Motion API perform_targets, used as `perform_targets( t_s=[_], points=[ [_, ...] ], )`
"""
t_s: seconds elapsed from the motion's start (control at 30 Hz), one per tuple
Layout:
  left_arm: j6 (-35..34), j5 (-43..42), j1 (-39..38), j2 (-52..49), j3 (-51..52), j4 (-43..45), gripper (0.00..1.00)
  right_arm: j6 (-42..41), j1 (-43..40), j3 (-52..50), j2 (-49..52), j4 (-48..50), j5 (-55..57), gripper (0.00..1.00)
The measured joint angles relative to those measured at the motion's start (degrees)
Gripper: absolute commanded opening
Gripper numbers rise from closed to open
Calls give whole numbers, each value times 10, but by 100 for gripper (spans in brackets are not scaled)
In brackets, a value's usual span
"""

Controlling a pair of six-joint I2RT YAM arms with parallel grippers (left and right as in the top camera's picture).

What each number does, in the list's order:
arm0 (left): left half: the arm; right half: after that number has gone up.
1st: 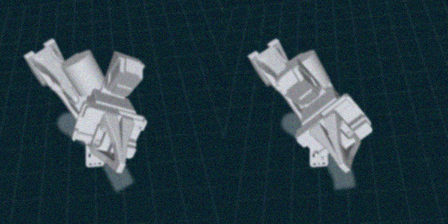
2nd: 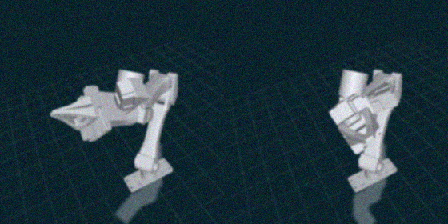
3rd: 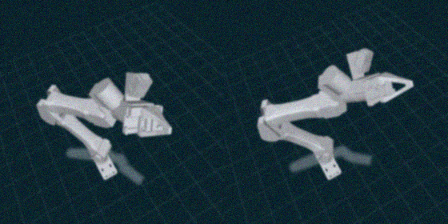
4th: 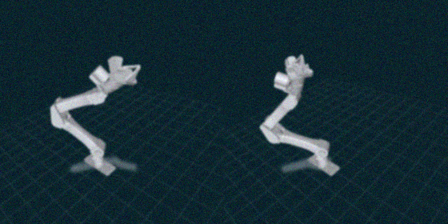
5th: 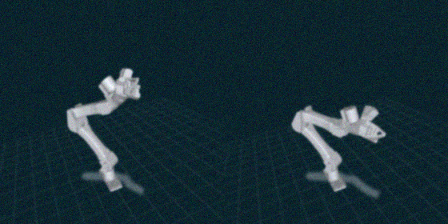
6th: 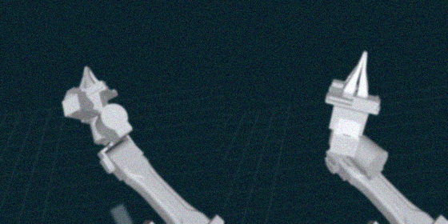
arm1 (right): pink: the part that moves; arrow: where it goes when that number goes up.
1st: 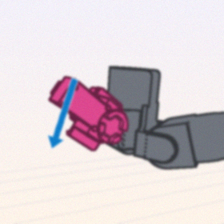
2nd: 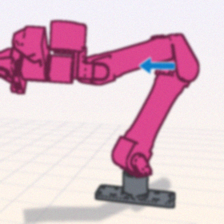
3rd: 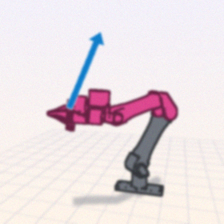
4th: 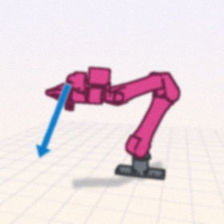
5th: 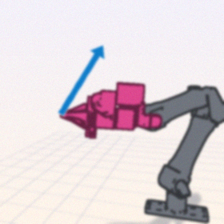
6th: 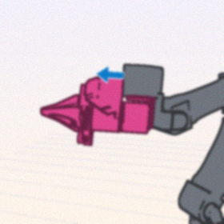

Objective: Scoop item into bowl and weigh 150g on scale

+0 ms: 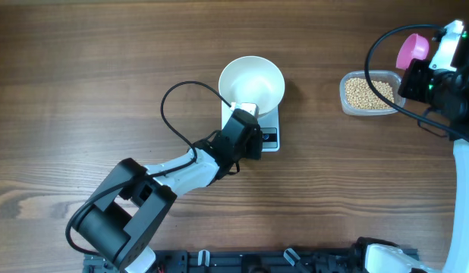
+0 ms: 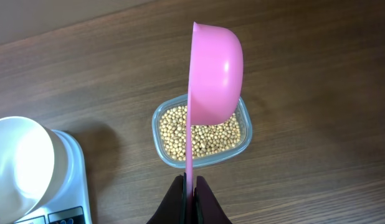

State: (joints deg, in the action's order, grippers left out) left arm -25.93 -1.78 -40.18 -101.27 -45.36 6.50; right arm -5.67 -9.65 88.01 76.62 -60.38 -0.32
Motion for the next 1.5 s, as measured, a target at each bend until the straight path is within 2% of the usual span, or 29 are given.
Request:
perform_targets(
  t_s=[1.5],
  points=[
    [-13,26,-4,-8,-14,-17,4,-3,0,0,0,-5,0,4]
  ],
)
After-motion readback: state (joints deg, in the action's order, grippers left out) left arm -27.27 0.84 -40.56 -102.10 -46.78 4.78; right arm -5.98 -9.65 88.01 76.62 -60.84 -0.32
